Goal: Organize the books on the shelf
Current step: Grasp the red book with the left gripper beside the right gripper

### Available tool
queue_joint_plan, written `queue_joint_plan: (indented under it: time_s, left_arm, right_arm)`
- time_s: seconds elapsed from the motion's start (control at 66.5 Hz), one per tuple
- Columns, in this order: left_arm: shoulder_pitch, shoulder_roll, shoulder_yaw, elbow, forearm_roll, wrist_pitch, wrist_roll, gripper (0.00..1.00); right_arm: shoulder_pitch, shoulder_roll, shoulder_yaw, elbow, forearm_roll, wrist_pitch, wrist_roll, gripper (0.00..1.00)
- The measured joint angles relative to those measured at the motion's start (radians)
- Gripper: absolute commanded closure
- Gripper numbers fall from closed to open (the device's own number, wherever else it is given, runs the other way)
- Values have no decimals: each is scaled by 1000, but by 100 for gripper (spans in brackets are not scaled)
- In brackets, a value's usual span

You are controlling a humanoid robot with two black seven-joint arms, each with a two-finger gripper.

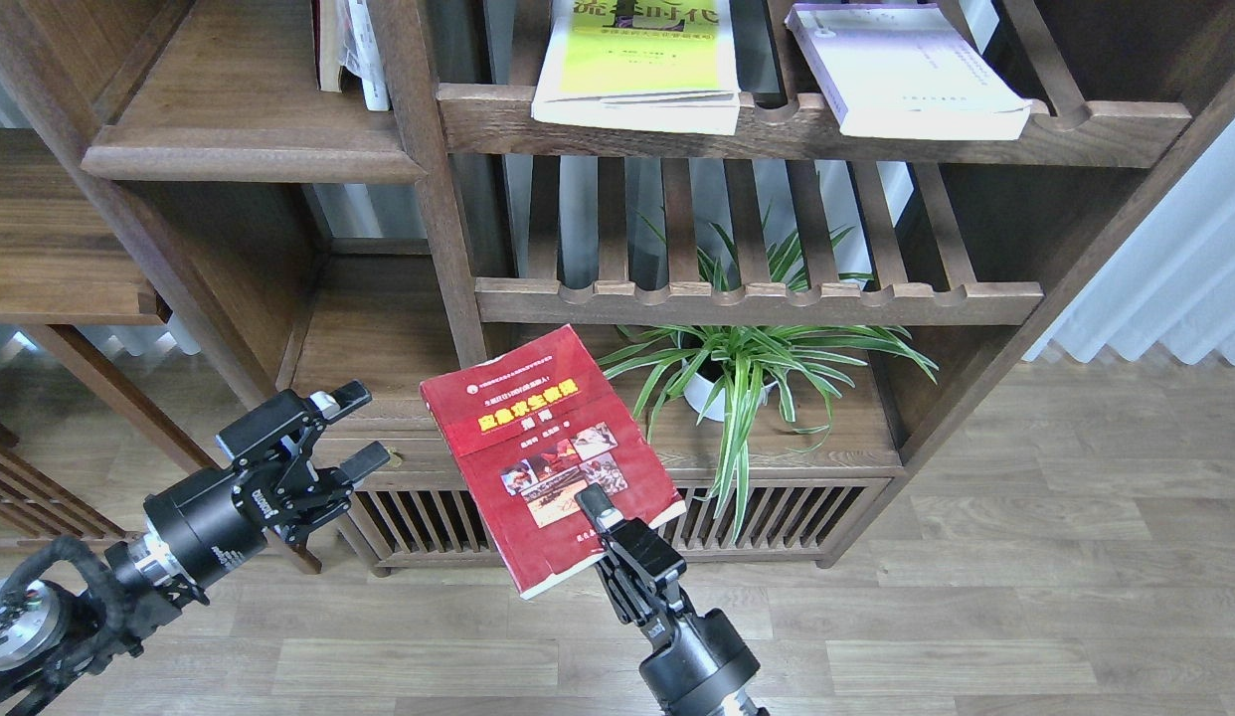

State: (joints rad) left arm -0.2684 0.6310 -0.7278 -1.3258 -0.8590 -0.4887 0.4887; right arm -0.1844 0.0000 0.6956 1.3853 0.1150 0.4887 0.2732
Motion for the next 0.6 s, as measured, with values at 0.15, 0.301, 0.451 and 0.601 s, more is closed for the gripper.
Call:
queue_joint_plan:
  time_s: [0.15,0.301,0.451,0.601]
  left_arm:
    - [1,-7,3,3,0,0,0,0]
    - [-2,-16,12,-2,1,0,0,1]
    - [-2,-22,33,-4,1,0,0,1]
    - [-2,-24,56,-6,1,0,0,0]
  right_arm:
    - [2,0,-9,0,-1,0,-1,97]
    - [5,0,-16,0,-2,0,-3,97]
    - [5,0,-19,-1,-2,0,-4,97]
    - [5,0,-42,-2,-1,0,-6,97]
